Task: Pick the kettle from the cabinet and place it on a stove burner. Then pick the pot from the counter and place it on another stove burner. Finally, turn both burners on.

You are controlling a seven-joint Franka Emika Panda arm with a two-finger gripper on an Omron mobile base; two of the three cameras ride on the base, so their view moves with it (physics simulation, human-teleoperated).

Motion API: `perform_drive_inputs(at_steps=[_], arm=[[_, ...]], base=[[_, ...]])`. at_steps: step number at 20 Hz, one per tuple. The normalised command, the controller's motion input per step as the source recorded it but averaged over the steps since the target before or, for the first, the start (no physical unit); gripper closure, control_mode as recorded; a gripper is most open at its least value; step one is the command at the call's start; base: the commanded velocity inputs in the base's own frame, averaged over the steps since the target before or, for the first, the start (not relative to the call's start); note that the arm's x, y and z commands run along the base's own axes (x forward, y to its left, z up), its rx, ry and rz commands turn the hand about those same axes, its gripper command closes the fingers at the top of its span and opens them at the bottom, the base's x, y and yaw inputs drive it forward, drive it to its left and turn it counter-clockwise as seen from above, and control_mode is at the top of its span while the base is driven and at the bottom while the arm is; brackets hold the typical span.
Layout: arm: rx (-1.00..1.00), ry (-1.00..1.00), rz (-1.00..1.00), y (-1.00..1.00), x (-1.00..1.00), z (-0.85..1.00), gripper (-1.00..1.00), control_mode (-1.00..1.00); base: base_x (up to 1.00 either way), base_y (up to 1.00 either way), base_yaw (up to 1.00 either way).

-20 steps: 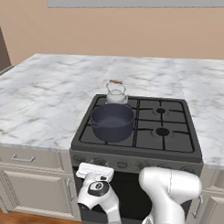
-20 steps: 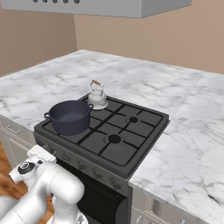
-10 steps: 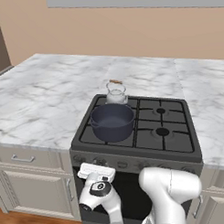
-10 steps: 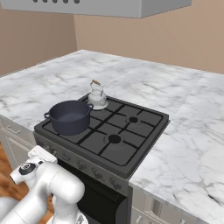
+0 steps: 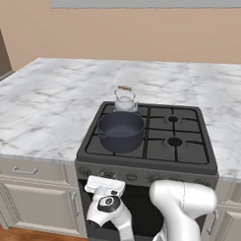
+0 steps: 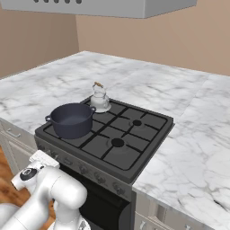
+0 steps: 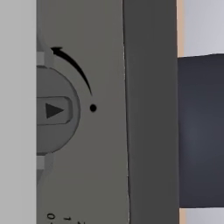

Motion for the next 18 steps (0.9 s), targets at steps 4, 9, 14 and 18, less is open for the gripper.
perform_drive_inputs(at_steps=[4, 9, 14, 18], arm=[[-0.17, 0.0, 0.0, 0.0, -0.01, 0.12, 1.0, -1.0], [-0.28, 0.01, -0.02, 0.0, -0.02, 0.12, 1.0, -1.0], [-0.27, 0.03, -0.03, 0.0, -0.07, 0.13, 1.0, -1.0], [-0.25, 0.04, -0.04, 0.0, -0.07, 0.13, 1.0, -1.0]], base=[[0.0, 0.0, 0.0], [0.0, 0.0, 0.0], [0.0, 0.0, 0.0], [0.0, 0.0, 0.0]])
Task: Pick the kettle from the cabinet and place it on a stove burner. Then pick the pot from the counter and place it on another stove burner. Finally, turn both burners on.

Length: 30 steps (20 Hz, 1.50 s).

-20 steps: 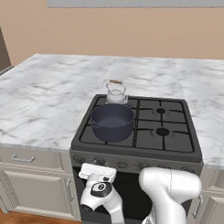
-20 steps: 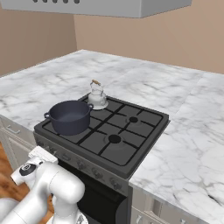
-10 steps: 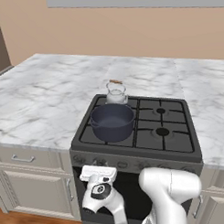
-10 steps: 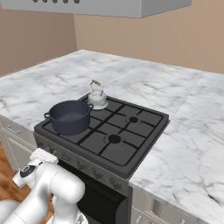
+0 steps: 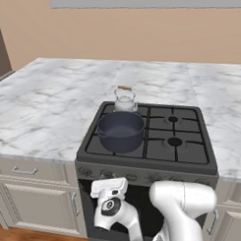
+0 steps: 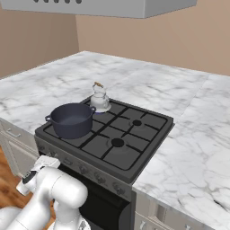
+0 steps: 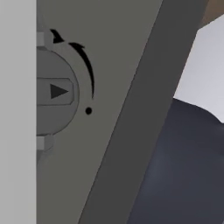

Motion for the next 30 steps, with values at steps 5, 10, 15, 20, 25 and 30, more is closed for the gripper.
perform_drive_inputs(at_steps=[5, 10, 15, 20, 25, 30], arm=[[-0.24, 0.04, -0.04, 0.0, -0.05, 0.09, 1.0, -1.0], [-0.23, 0.04, -0.03, 0.0, -0.03, 0.06, 1.0, -1.0], [-0.21, 0.06, -0.03, 0.0, -0.01, 0.01, 1.0, -1.0], [-0.2, 0.07, -0.02, 0.0, 0.0, 0.0, 1.0, -1.0], [-0.19, 0.06, -0.02, 0.0, 0.0, 0.0, 1.0, -1.0], [-0.2, 0.05, -0.03, 0.0, 0.0, 0.01, 1.0, -1.0]], base=[[0.0, 0.0, 0.0], [0.0, 0.0, 0.0], [0.0, 0.0, 0.0], [0.0, 0.0, 0.0], [0.0, 0.0, 0.0], [0.0, 0.0, 0.0]])
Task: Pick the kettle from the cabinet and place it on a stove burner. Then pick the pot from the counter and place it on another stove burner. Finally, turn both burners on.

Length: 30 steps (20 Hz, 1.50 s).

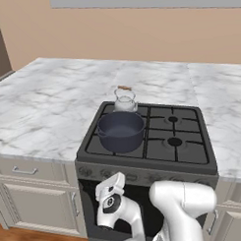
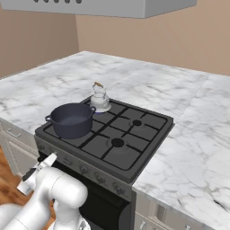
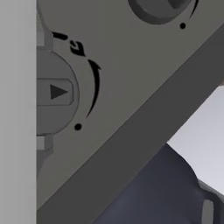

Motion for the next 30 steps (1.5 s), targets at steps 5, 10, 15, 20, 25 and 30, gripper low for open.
perform_drive_inputs(at_steps=[5, 10, 15, 20, 25, 30], arm=[[-0.1, 0.07, -0.01, 0.03, 0.0, 0.01, 1.0, -1.0], [0.0, 0.01, 0.0, 0.0, 0.0, 0.0, -1.0, -1.0], [0.0, 0.0, 0.0, 0.01, -0.07, 0.0, -1.0, -1.0], [0.0, 0.0, 0.0, 0.24, -0.14, 0.0, -1.0, -1.0], [-0.02, 0.0, 0.0, 0.42, -0.12, 0.01, -1.0, -1.0], [-0.03, 0.0, 0.0, 0.45, -0.17, 0.07, -1.0, -1.0]], base=[[0.0, 0.0, 0.0], [0.0, 0.0, 0.0], [0.0, 0.0, 0.0], [0.0, 0.0, 0.0], [0.0, 0.0, 0.0], [0.0, 0.0, 0.0]])
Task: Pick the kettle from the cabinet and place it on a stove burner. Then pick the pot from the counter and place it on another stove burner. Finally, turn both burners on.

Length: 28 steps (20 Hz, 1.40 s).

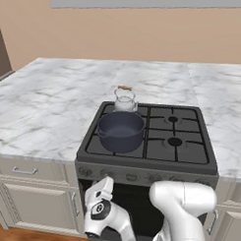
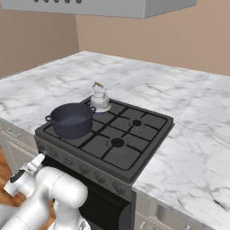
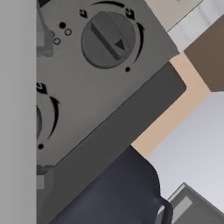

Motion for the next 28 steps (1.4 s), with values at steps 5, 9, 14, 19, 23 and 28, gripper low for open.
perform_drive_inputs(at_steps=[5, 9, 14, 19, 23, 28], arm=[[0.0, 0.0, 0.0, 0.45, -0.21, 0.04, -1.0, -1.0], [0.0, 0.0, 0.03, 0.16, -0.22, 0.0, -1.0, -1.0], [0.04, 0.0, 0.04, 0.02, -0.1, 0.0, -1.0, -1.0], [0.12, -0.05, 0.01, 0.02, 0.0, -0.06, -1.0, -1.0], [0.19, -0.06, 0.0, 0.04, 0.01, 0.0, -1.0, -1.0], [0.17, -0.08, 0.0, 0.14, 0.04, 0.0, -1.0, -1.0]], base=[[0.0, 0.0, 0.0], [0.0, 0.0, 0.0], [0.0, 0.0, 0.0], [0.0, 0.0, 0.0], [0.0, 0.0, 0.0], [0.0, 0.0, 0.0]])
